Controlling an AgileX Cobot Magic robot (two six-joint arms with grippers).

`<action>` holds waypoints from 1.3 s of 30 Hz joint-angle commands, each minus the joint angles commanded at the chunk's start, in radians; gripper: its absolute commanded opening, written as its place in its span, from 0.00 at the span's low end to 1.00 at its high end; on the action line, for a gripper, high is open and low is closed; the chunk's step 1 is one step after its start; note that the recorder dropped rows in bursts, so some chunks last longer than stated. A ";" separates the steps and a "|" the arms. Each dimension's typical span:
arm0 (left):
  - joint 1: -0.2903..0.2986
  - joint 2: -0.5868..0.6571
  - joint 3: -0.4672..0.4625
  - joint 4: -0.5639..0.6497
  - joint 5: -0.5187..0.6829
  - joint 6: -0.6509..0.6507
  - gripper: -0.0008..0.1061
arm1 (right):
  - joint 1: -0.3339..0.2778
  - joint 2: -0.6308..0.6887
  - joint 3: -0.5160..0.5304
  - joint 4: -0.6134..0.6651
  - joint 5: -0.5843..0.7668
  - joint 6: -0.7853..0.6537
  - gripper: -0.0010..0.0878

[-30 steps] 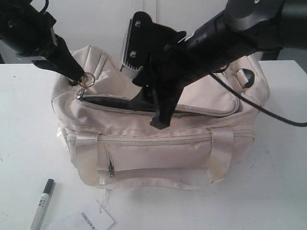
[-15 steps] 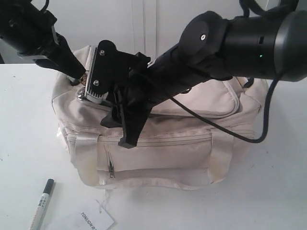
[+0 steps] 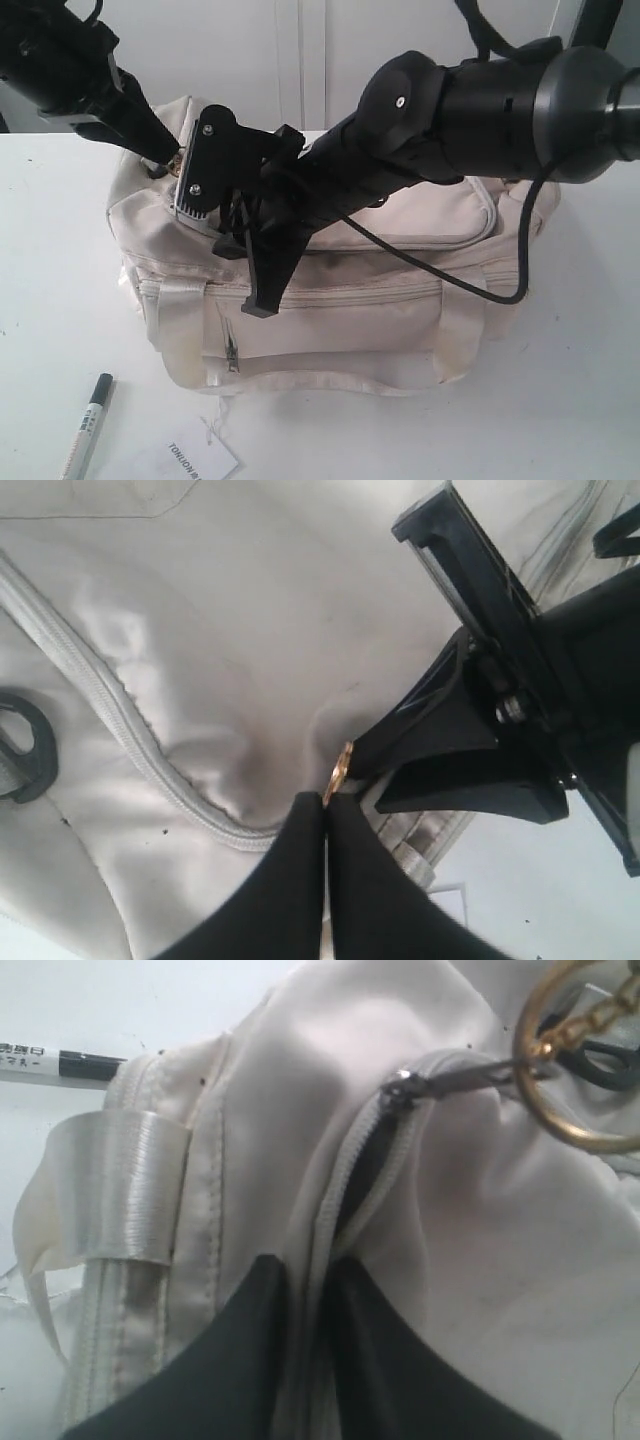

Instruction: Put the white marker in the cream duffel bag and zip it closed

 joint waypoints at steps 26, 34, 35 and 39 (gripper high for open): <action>0.000 0.048 0.000 0.423 -0.078 0.000 0.01 | 0.000 -0.051 0.000 -0.009 -0.023 0.056 0.01; 0.000 0.048 0.000 0.492 -0.119 -0.005 0.01 | 0.000 -0.051 0.000 -0.011 -0.021 0.056 0.01; 0.000 0.048 0.000 0.508 -0.119 -0.011 0.01 | 0.000 -0.051 0.000 -0.011 -0.021 0.056 0.01; 0.000 0.048 0.000 0.580 -0.119 -0.057 0.01 | 0.000 -0.051 0.000 -0.011 -0.021 0.056 0.01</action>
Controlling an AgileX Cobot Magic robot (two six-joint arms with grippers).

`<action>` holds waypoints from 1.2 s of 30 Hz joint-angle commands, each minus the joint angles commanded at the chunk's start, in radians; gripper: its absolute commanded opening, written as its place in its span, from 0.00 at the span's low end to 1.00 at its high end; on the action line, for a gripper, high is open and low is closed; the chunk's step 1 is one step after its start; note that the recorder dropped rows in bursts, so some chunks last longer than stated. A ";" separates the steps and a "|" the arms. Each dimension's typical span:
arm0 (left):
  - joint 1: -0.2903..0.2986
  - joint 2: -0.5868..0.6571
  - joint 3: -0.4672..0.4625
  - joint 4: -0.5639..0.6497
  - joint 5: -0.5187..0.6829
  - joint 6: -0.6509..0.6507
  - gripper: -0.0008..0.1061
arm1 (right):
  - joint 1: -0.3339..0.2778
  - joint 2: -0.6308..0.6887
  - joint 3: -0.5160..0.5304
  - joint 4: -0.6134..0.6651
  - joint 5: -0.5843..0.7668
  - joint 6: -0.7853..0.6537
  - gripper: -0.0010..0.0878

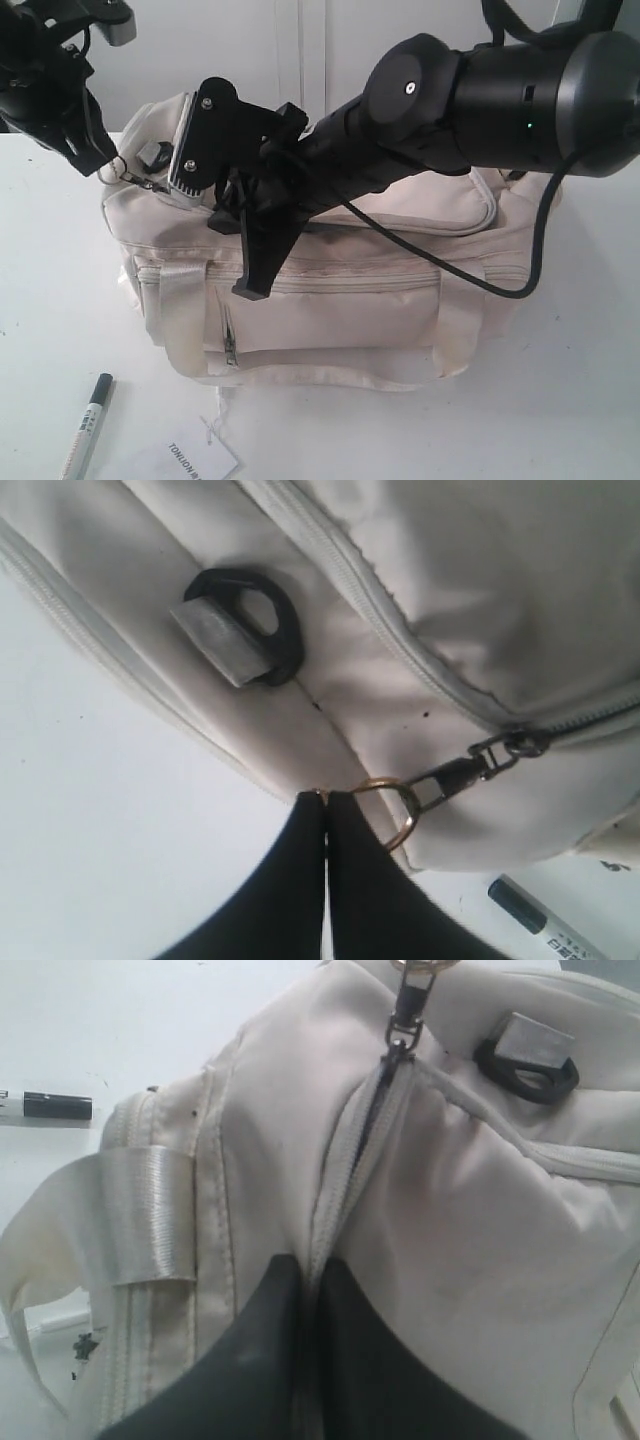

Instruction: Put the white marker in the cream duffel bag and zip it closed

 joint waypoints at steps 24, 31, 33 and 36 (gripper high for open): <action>0.000 0.015 0.000 -0.038 -0.031 -0.037 0.04 | 0.000 0.000 0.000 0.000 -0.001 0.002 0.17; -0.002 0.015 0.000 -0.038 -0.029 -0.037 0.35 | 0.000 0.000 0.000 0.000 0.004 0.010 0.53; -0.002 0.015 0.000 -0.038 -0.029 -0.049 0.39 | 0.000 0.000 0.000 0.002 -0.005 0.030 0.57; -0.002 0.015 0.000 -0.038 -0.029 -0.056 0.40 | 0.000 -0.014 0.000 0.003 -0.006 0.084 0.57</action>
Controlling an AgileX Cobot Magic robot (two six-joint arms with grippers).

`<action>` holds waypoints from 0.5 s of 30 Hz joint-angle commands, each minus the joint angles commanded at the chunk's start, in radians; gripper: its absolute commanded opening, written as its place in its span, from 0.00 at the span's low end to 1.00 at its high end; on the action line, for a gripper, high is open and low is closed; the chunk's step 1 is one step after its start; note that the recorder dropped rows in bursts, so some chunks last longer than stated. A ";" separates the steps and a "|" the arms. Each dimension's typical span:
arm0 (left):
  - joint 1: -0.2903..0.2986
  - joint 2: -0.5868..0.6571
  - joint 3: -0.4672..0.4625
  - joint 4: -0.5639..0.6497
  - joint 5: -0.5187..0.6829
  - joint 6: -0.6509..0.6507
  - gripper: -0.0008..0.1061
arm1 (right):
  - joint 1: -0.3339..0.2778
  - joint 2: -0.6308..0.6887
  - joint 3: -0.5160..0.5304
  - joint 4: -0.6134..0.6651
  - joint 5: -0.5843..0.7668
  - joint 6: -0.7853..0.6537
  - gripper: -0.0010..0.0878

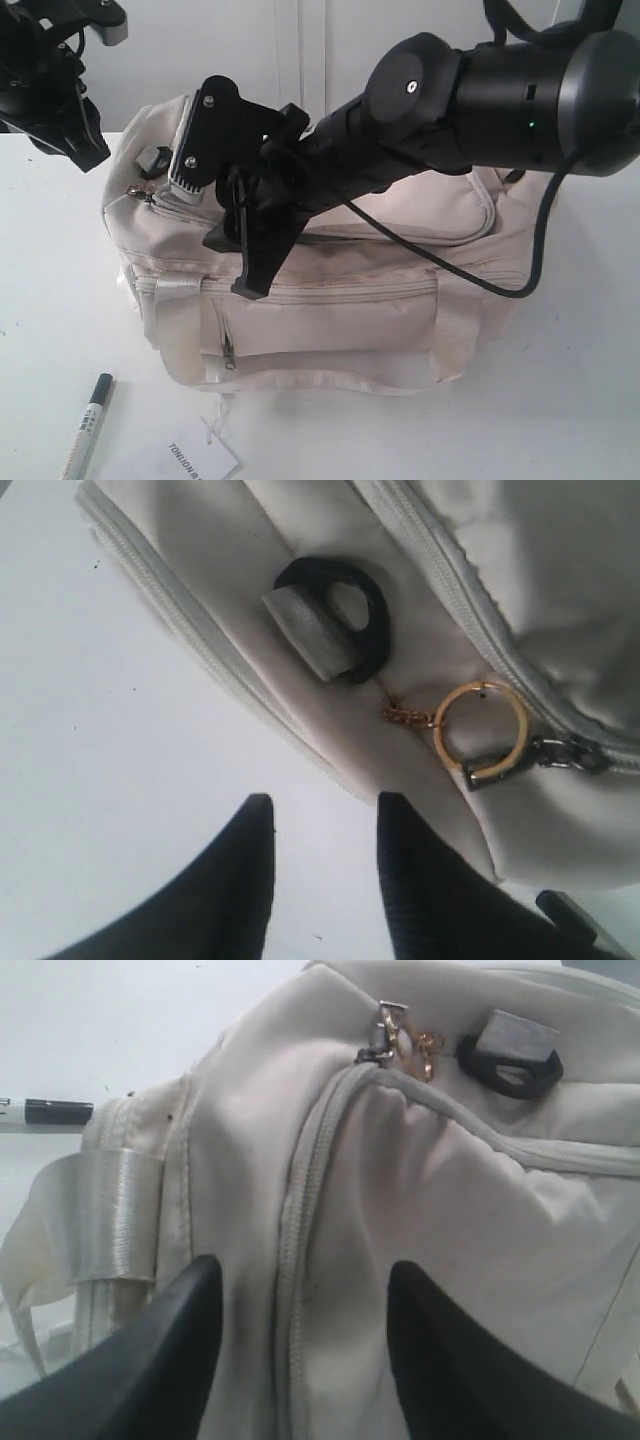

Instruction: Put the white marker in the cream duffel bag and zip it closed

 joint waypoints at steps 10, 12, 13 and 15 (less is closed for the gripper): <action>0.000 -0.051 0.000 -0.007 0.026 -0.025 0.40 | -0.002 -0.113 0.000 -0.054 0.090 0.349 0.38; 0.000 -0.065 0.000 -0.031 0.044 -0.025 0.37 | -0.002 -0.140 0.000 -0.142 0.194 0.434 0.20; 0.000 -0.074 0.000 -0.058 0.054 -0.025 0.33 | -0.002 -0.156 0.000 -0.192 0.269 0.471 0.10; 0.000 -0.079 0.000 -0.113 0.076 -0.025 0.20 | -0.013 -0.178 0.000 -0.208 0.364 0.488 0.01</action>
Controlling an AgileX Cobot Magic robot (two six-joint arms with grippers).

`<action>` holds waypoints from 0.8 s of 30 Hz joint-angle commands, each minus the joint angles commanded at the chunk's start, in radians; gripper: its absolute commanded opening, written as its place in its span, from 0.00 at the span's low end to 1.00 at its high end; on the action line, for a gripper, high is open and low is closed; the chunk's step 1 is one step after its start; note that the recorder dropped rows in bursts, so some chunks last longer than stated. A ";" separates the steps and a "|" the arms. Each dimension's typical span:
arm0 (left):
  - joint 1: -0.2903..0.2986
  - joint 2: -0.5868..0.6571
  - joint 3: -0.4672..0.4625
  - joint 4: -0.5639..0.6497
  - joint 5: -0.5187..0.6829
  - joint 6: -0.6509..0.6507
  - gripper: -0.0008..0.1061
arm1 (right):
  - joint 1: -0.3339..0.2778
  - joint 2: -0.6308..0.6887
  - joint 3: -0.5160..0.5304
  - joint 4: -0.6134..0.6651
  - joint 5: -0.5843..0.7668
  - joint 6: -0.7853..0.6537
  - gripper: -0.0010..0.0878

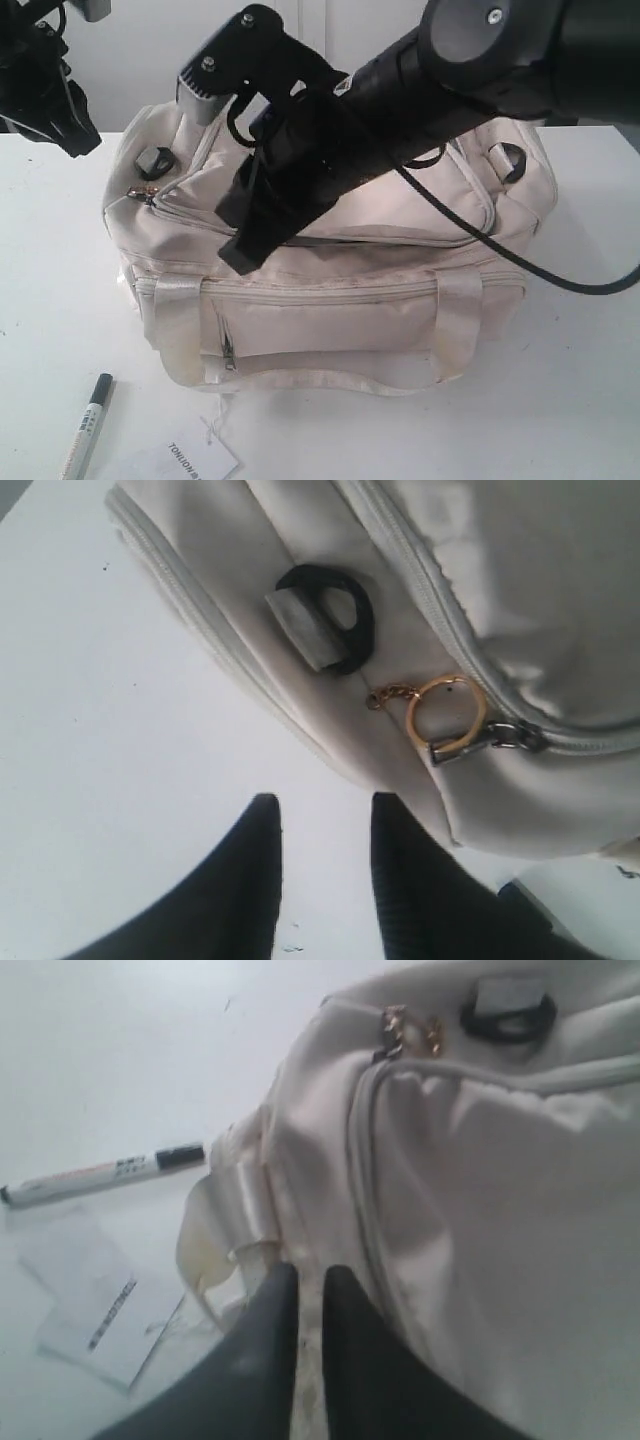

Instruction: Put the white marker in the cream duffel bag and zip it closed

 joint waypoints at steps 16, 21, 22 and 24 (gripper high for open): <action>-0.044 -0.002 0.000 -0.393 0.079 0.348 0.01 | -0.334 -0.181 0.000 -0.070 0.417 0.292 0.01; -0.128 -0.002 0.000 -0.334 0.013 0.348 0.01 | -0.416 -0.181 0.000 -0.070 0.417 0.292 0.01; -0.143 -0.002 0.000 -0.324 0.000 0.348 0.01 | -0.432 -0.181 0.000 -0.070 0.417 0.292 0.01; -0.173 -0.002 0.000 -0.318 -0.017 0.371 0.01 | -0.467 -0.181 0.000 -0.070 0.417 0.294 0.01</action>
